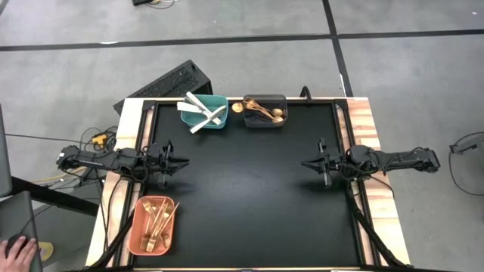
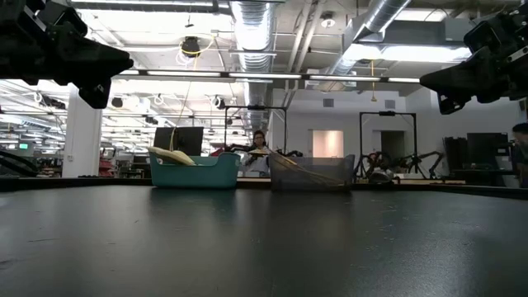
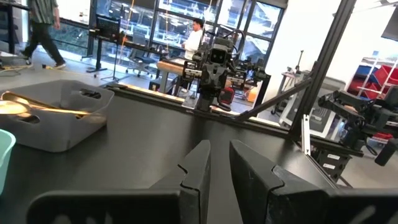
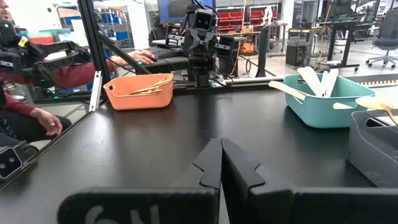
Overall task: Sort silverware by color (type)
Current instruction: Return to Home Position
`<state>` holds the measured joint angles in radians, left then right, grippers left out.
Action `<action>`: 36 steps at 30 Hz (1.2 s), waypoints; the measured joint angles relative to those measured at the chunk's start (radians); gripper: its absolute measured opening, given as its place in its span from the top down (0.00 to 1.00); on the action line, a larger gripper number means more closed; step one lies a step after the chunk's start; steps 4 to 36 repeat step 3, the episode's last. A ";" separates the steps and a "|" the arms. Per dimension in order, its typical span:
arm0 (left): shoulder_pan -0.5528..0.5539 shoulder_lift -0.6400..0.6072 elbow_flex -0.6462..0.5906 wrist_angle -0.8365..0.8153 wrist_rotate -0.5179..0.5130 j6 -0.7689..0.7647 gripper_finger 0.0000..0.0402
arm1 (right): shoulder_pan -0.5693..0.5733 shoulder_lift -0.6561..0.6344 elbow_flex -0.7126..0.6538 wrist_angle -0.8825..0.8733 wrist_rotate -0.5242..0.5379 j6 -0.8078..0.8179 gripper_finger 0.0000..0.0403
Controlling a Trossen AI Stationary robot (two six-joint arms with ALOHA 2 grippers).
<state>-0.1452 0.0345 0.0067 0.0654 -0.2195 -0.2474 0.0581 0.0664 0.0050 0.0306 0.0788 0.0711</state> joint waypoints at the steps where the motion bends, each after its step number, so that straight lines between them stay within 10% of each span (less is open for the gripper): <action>1: 0.000 0.000 0.000 0.000 0.000 0.000 0.88 | 0.000 0.000 0.000 0.000 0.000 0.000 0.93; 36: 0.000 0.000 0.000 0.000 0.000 0.000 0.88 | 0.000 0.000 0.000 0.000 0.000 0.000 0.93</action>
